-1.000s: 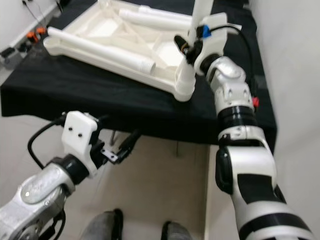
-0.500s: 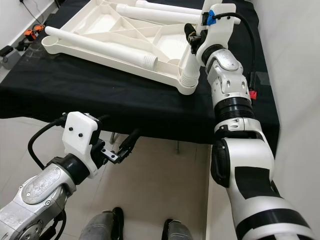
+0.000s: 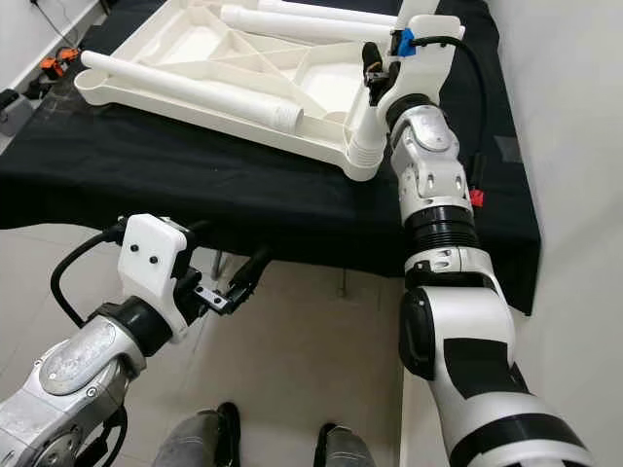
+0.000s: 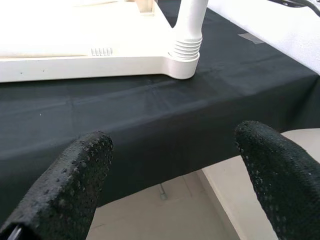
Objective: Building children table
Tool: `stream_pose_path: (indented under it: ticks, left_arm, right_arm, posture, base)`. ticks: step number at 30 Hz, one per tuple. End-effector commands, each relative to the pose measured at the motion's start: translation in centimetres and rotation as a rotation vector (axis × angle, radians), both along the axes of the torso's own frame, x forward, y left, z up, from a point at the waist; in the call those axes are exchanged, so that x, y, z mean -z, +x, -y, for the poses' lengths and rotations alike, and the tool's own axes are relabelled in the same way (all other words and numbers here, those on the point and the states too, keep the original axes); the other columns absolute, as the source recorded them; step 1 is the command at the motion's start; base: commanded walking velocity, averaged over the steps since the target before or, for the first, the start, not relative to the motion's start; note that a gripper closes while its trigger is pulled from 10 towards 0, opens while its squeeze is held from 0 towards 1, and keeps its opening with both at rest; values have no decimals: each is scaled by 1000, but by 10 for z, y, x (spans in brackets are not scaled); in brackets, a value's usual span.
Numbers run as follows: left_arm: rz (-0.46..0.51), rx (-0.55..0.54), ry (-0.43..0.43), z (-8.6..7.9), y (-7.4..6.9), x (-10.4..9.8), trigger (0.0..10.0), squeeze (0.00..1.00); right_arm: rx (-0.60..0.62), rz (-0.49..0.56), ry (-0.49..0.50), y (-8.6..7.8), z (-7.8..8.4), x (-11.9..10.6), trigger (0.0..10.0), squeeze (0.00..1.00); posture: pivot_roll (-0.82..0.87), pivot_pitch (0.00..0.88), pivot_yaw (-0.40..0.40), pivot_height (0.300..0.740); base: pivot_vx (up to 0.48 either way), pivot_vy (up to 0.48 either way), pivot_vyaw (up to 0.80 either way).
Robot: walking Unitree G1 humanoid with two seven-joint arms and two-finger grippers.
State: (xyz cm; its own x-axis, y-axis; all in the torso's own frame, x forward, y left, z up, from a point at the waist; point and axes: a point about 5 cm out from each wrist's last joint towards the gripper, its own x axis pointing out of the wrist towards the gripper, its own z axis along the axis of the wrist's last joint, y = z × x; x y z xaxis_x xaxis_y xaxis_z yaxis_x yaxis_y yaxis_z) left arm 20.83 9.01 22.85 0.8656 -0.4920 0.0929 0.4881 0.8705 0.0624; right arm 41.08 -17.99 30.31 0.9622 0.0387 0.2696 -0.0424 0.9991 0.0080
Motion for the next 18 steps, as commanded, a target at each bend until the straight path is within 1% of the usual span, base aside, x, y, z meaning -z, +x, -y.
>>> stream_pose_path:
  ticks: [1,2,3,5,7,10,15,17,18]
  left_arm:
    - [-10,-7,15,-2,-1,3,10000,0]
    - [-10,-7,15,-2,-1,3,10000,0]
    - [-9,-7,15,-2,-1,3,10000,0]
    - [-9,-7,15,-2,-1,3,10000,0]
    - [-9,-8,15,-2,-1,2,10000,0]
    - [-8,-9,15,-3,0,2,10000,0]
    - [-9,-10,14,-2,-1,2,10000,0]
    - [-9,-10,12,-2,0,2,10000,0]
    - [-9,-10,12,-2,0,2,10000,0]
  right_arm:
    - [63,-229,-7,-1,-1,65,10000,0]
    - [64,-229,-4,-1,-2,66,10000,0]
    - [65,-238,-13,-2,-7,70,10000,0]
    - [70,-240,-15,-3,-8,71,10000,0]
    - [67,-240,-30,-4,-13,74,10000,0]
    - [76,-267,-34,-5,-21,78,10000,0]
    - [90,-283,-34,-5,-27,78,10000,0]
    - [135,-317,8,-4,-32,78,10000,0]
    - [135,-317,8,-4,-32,78,10000,0]
  posture:
    - [108,281,-1,740]
    - [108,281,-1,740]
    - [107,280,0,740]
    - [107,280,0,740]
    - [107,280,0,740]
    - [107,280,0,740]
    - [106,283,-3,740]
    - [107,283,-6,740]
    - [107,283,-6,740]
  base:
    - [0,0,0]
    - [0,0,0]
    - [0,0,0]
    - [0,0,0]
    - [0,0,0]
    - [0,0,0]
    - [0,0,0]
    - [0,0,0]
    - [0,0,0]
